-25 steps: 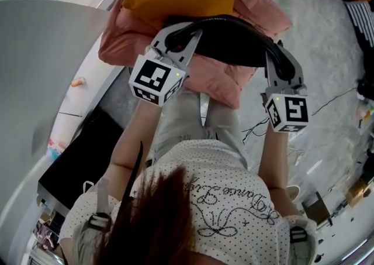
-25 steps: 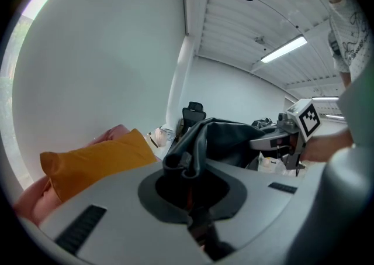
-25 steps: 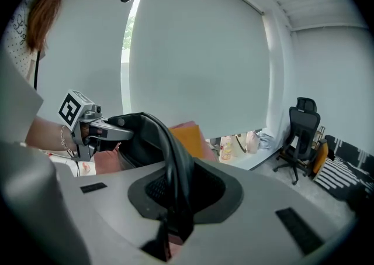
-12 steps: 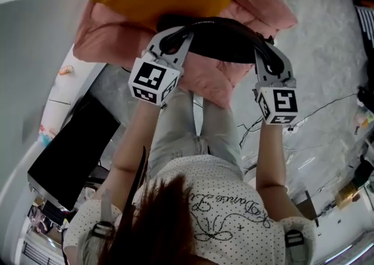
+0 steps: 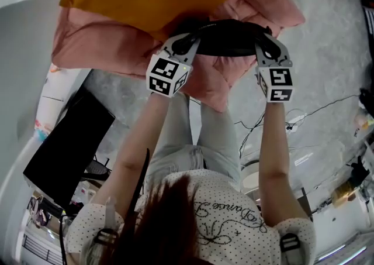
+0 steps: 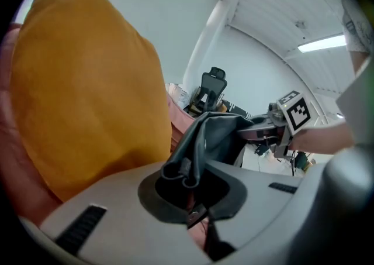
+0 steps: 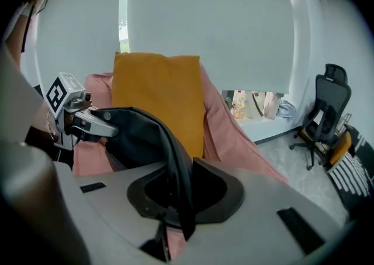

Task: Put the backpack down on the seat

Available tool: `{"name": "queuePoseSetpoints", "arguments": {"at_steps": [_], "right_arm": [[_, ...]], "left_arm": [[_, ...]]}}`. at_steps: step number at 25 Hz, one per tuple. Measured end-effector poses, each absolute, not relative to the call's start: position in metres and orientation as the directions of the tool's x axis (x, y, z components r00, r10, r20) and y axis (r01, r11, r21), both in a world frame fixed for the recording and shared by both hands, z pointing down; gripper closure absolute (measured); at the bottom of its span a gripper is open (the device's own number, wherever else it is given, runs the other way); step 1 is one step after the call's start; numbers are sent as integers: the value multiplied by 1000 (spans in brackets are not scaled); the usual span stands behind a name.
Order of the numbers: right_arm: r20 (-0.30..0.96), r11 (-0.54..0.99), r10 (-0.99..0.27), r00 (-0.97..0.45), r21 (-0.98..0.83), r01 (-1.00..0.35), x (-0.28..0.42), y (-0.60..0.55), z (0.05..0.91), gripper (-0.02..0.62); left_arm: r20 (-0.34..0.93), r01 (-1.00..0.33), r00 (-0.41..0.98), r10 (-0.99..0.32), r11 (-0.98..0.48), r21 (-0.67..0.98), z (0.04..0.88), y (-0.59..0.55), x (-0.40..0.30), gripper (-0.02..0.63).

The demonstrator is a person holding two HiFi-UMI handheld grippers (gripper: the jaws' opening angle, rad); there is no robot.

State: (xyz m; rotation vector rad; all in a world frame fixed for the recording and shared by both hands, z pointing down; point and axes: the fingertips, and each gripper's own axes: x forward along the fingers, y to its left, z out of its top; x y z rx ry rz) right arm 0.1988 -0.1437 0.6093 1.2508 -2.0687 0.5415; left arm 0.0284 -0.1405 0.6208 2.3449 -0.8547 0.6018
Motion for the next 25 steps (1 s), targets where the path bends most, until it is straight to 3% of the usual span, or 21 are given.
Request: {"name": "queuePoseSetpoints", "arguments": {"at_steps": [12,14,18,25], "right_arm": [[816,524,-480,-322,-28,-851,200,-158,726,500],[826,516,-463,-322,-45,-856,201,-158,733,496],[848,460,-418,-326,-112,-881,210,-152,752,491],[876,406,-357,-324,-167,-899,225,-137,770,375]], "left_arm": [[701,-723,627,-340,-588,362,743,-130,28,582],[710,-726,614,-345,-599,338,748,-131,25,550],[723,-732,604,-335,-591,338,756,-135,20,423],[738,-714,605,-299,-614,337,750,-123,14,367]]}}
